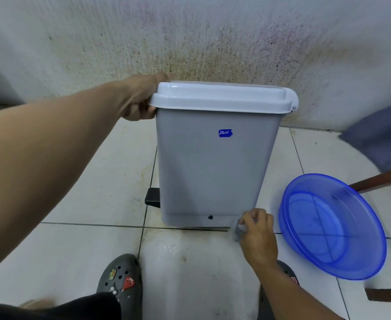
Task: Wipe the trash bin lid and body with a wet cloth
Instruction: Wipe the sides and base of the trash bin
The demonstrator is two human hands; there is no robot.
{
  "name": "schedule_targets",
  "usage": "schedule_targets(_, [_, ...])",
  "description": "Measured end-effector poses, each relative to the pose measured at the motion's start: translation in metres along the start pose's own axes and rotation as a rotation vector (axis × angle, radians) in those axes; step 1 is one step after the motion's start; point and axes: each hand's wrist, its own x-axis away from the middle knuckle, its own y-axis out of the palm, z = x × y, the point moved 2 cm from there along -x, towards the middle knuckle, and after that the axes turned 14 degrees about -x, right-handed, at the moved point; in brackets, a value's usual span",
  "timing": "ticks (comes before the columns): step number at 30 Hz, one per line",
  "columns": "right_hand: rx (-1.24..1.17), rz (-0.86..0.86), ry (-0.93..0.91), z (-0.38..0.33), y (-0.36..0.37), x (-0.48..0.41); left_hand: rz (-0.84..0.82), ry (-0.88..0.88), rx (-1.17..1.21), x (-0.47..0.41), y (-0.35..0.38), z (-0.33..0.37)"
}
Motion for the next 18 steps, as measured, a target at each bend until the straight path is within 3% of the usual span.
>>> schedule_targets(5, [-0.601, 0.438, 0.378, -0.029, -0.011, -0.013, 0.029, 0.016, 0.039, 0.003, 0.004, -0.001])
schedule_targets(9, [-0.738, 0.661, 0.309, -0.081, -0.043, -0.041, 0.039, 0.032, 0.043, 0.010, 0.004, -0.003])
schedule_targets(11, [-0.813, 0.751, 0.323, -0.095, -0.063, -0.057, 0.031, 0.036, 0.066, 0.013, 0.003, -0.007])
schedule_targets(18, [-1.141, 0.913, 0.688, -0.096, -0.087, -0.053, -0.027, 0.153, 0.055, 0.048, 0.008, -0.025])
